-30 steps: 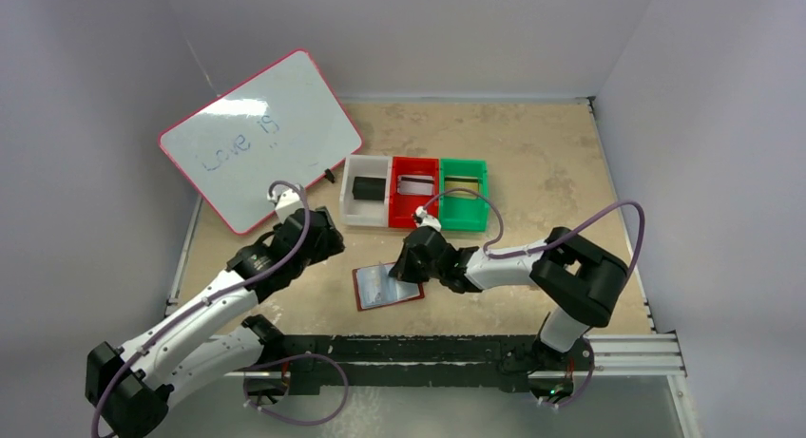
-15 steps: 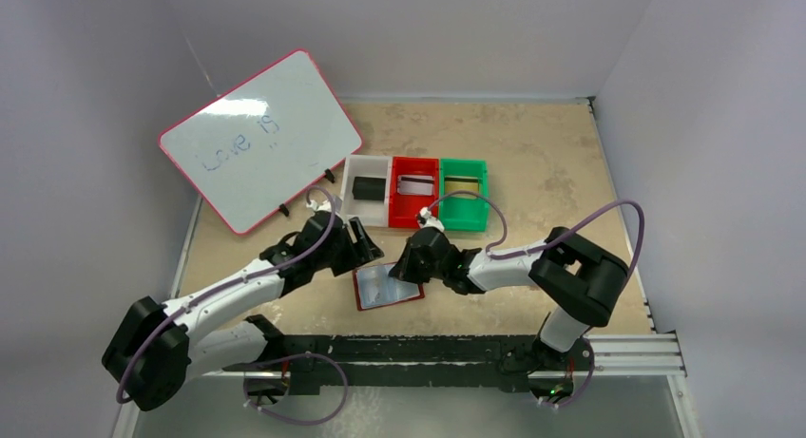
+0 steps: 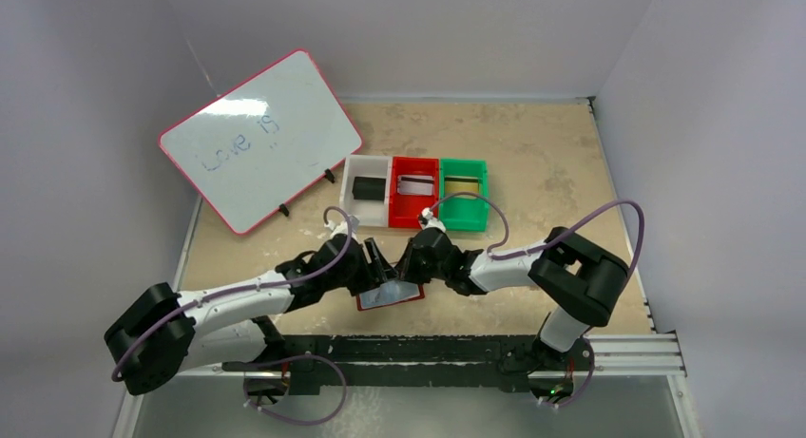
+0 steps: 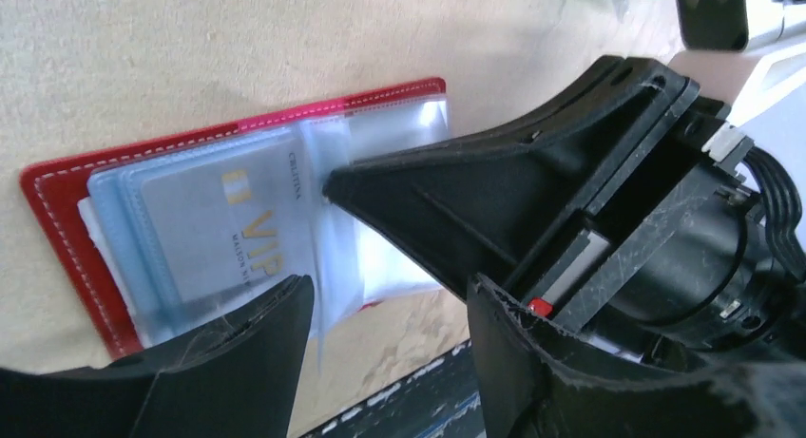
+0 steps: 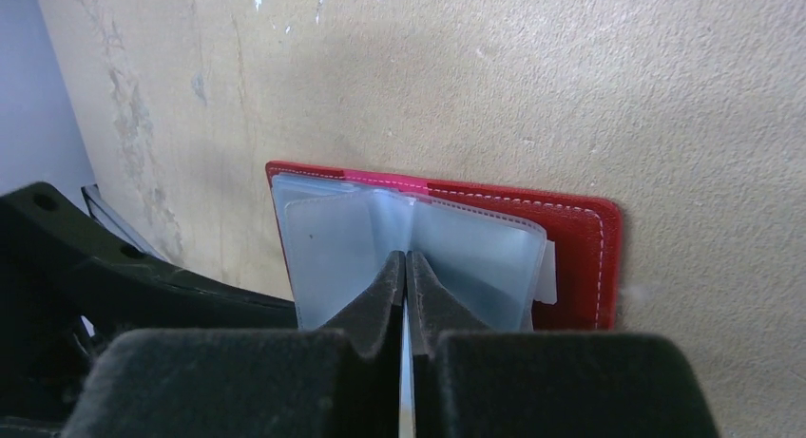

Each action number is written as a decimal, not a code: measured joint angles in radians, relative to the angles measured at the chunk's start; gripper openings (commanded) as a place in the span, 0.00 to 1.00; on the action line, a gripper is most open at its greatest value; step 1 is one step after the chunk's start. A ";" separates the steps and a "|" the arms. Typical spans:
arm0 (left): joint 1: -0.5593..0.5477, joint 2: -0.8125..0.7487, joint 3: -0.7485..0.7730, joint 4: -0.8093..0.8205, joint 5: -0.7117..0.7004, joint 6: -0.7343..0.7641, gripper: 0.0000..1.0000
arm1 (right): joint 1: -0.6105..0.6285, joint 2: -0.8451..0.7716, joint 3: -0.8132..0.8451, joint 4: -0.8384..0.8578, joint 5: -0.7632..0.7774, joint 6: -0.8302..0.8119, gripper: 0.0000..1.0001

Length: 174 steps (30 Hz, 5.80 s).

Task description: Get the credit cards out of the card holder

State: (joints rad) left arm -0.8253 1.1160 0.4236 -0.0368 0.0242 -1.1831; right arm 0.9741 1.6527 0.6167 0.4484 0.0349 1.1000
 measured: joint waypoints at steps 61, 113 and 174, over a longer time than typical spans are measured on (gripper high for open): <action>-0.166 0.321 0.240 0.030 -0.139 0.069 0.56 | -0.001 -0.712 -0.200 -0.389 0.334 0.052 0.47; -0.171 0.014 0.033 -0.228 -0.316 0.071 0.29 | -0.041 -0.056 -0.100 0.095 -0.188 -0.064 0.24; -0.171 0.089 0.090 -0.244 -0.326 0.120 0.24 | -0.107 0.035 -0.153 0.309 -0.338 -0.030 0.22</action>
State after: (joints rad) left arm -0.9962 1.2053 0.5137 -0.2810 -0.3019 -1.0630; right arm 0.8673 1.6875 0.4637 0.7574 -0.3035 1.0702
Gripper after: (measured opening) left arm 0.254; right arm 0.204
